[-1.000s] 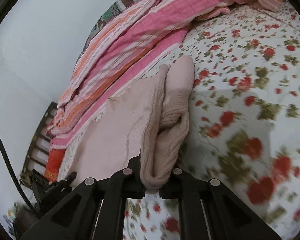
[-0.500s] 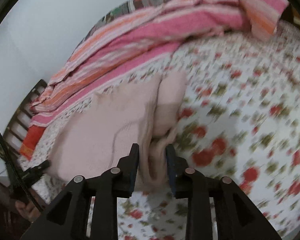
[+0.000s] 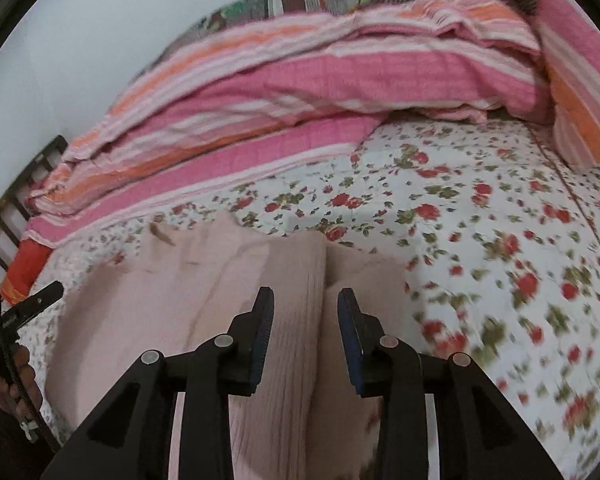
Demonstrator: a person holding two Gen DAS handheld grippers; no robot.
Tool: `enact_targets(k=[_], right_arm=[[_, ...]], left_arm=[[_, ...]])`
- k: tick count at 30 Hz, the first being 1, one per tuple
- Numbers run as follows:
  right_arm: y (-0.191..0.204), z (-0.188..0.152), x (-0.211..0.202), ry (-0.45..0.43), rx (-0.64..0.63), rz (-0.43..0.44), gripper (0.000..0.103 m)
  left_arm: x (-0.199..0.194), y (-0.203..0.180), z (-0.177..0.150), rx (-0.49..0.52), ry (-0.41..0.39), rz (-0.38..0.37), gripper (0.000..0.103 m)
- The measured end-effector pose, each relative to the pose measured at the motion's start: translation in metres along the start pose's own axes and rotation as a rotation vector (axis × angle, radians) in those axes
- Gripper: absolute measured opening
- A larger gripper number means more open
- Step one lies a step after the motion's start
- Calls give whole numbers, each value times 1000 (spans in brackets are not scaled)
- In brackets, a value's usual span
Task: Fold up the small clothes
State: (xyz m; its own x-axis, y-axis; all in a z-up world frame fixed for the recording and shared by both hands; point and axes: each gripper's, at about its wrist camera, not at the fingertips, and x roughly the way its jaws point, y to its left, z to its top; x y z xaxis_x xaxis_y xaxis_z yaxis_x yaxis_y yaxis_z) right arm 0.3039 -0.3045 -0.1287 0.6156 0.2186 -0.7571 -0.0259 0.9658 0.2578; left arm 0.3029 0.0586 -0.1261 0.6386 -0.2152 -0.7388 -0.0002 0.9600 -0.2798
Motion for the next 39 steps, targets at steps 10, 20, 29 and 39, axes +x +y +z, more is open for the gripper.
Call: enact_targets(k=[10,20,29,39], right_arm=[[10,17,33,23,-67,42,6],[24,20,23,24,-76,-101,18],[133,-10,24,38,-247,-20,40],[153,-15,85,135,-233,-122,40]], left_arm=[[21,31,-11,-89,-9,34,7],[17,30,-10,-67,-33,-47,33],[-2,36,-12,-74,-104,-57,63],[1,41,-17,-64,-84,-43,63]])
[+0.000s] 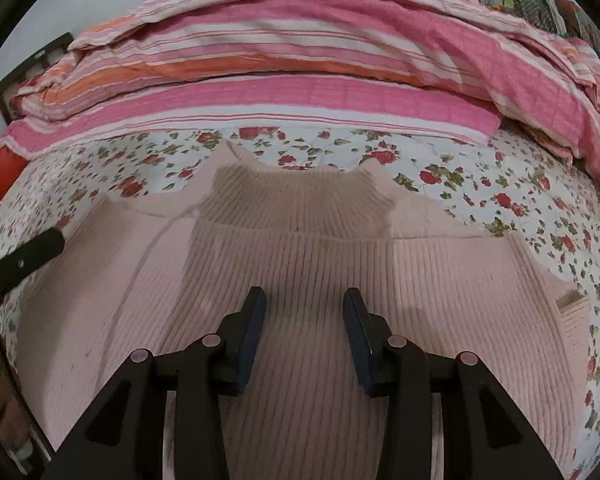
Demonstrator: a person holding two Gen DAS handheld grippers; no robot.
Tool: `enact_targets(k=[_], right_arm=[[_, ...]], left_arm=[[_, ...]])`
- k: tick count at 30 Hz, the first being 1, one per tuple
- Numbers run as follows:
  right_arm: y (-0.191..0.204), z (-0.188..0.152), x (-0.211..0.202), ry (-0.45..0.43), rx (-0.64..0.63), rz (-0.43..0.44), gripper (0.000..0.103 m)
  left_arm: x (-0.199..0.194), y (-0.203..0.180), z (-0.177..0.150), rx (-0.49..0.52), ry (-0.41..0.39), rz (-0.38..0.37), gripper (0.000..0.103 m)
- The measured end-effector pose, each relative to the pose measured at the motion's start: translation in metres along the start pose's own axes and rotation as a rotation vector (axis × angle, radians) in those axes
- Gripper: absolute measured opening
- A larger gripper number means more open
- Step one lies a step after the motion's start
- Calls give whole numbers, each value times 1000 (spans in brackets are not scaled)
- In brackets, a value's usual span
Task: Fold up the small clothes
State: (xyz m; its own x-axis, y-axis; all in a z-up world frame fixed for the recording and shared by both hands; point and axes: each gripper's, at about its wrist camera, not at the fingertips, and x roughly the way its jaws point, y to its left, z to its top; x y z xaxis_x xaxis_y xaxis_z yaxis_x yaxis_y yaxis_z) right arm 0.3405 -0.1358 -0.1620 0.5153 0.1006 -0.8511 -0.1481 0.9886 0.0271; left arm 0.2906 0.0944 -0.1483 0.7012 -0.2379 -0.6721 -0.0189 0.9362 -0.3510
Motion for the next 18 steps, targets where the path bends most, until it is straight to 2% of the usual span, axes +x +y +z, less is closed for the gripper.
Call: enact_targets(k=[7,18], right_arm=[[4,2,6,-10,-17,-28,40],[5,9,13,1,-16,-47,41]], left_arm=[[3,-3,-1,26,7,20,63],[4,-2,-2,11,12,15,63]])
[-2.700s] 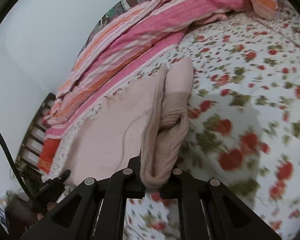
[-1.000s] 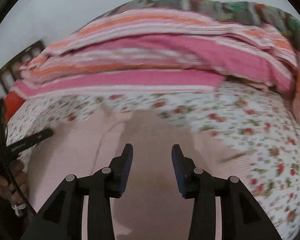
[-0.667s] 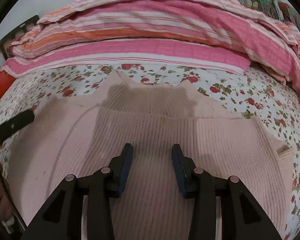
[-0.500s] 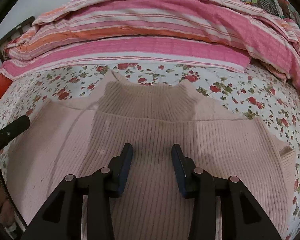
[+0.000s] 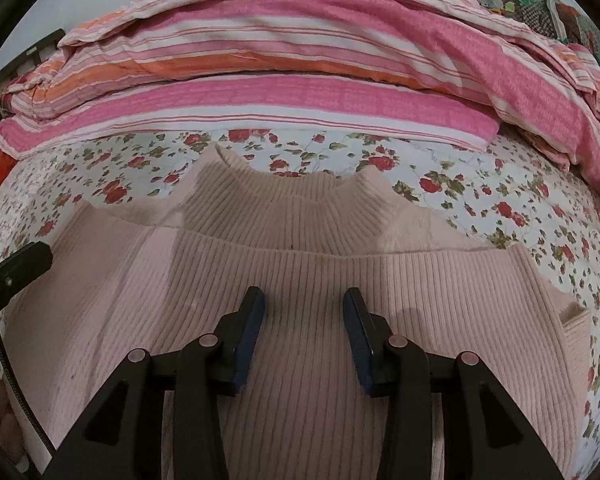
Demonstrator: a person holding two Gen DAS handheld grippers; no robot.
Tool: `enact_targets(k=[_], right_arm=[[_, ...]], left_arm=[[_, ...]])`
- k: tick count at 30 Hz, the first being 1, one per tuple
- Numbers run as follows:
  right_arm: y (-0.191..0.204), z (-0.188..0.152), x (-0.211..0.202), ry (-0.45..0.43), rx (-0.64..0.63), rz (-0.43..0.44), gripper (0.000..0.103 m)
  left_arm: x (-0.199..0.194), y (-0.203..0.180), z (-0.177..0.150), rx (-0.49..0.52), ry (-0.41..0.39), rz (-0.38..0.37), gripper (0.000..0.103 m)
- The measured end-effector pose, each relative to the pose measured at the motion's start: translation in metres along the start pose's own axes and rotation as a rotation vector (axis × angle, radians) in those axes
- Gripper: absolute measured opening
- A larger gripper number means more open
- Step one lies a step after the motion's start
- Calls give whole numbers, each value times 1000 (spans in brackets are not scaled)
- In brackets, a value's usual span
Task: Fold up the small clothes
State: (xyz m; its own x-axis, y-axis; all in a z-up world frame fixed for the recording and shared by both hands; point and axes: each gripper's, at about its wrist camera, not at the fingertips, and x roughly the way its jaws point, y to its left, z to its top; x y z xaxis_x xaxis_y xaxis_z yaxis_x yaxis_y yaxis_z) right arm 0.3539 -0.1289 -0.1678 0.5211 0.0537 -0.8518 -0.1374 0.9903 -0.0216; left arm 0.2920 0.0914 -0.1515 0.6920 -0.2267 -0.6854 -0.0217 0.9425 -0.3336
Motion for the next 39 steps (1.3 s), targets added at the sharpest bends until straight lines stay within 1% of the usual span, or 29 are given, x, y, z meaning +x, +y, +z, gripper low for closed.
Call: enact_targets(k=[5,9,12,16,20,25,30,33,39], right_arm=[[-3,8,6,20,16,4,42],[-3,7,9,-1,12,-1,46],[-1,6,10,-15,-2,-18,46],[1,5,9,-21,-10,-27,46],[2,5,9,-16,-18,-27,46],[-4,7,4,13,-4,8,46],[-6,8,-1,37,-1,-12,46],[-5,7,4,20,-19,-38,46],[-3,6,6,14,-31,-49,46]], left_arm=[[-6,4,0,-12,-19,-4,63],[-12,6,0,-20,-45,-6,63],[-15,5,-2,-22,-55,-2,63],[-16,3,-3,-18,-57,10,63],[-19,0,-5,-3,-76,38,63],[-21,1,-5,-3,-92,56,63],[-24,-1,-6,0,-102,60,63],[-26,-3,-8,12,-107,58,63],[-29,-2,-8,8,-94,48,62]])
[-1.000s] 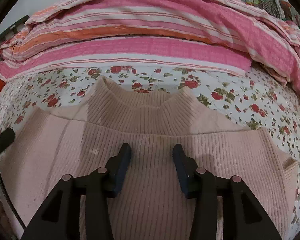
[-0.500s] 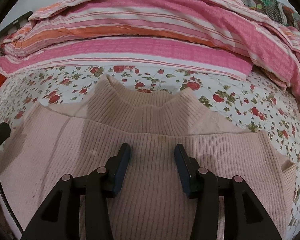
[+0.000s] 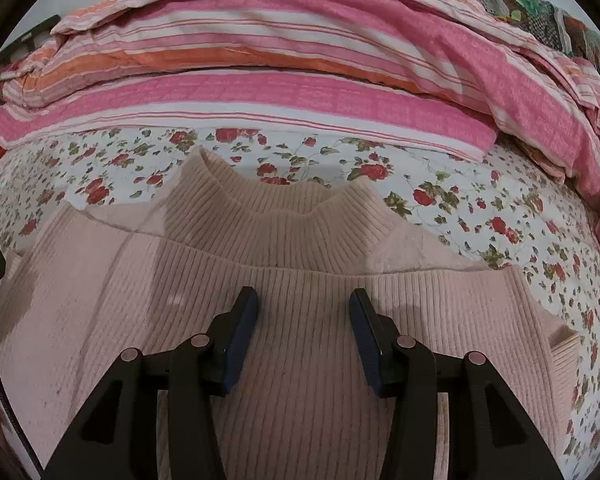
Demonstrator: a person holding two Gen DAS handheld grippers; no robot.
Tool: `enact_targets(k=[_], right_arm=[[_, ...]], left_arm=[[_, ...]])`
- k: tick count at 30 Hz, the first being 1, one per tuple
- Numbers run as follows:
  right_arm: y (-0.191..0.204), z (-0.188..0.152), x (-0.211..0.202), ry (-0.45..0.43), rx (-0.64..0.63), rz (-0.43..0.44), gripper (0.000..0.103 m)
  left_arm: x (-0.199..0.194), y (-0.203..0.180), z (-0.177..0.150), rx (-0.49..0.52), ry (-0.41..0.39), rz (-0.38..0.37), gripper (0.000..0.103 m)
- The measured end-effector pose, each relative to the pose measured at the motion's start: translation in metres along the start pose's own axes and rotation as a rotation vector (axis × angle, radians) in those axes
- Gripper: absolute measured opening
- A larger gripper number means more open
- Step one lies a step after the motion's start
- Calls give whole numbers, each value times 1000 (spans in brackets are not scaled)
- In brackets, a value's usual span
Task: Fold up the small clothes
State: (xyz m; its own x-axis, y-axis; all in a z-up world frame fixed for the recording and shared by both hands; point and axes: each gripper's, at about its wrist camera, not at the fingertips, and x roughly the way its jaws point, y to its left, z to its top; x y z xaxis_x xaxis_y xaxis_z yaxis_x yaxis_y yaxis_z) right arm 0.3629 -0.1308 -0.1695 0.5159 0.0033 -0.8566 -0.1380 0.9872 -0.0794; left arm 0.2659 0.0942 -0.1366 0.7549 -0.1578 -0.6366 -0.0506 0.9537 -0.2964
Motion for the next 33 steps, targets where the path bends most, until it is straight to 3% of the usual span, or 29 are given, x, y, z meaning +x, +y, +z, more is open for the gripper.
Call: enact_targets(k=[9,17,26,33], right_arm=[[-2,-11,-19,2,29,11,47],[-6,-44,-60,-38,40,55,47],[5,-100,-96,-85,-2,80,47],[11,-146,-107,-99,-26,95,47]], left_arm=[[-13,0,-3,-9,-18,-34,63],[-31,12,-20,-102,12,-108,74],[-69,31,-75,-145,116,-149,74],[-94,23,-123,-166,169,-244,74]])
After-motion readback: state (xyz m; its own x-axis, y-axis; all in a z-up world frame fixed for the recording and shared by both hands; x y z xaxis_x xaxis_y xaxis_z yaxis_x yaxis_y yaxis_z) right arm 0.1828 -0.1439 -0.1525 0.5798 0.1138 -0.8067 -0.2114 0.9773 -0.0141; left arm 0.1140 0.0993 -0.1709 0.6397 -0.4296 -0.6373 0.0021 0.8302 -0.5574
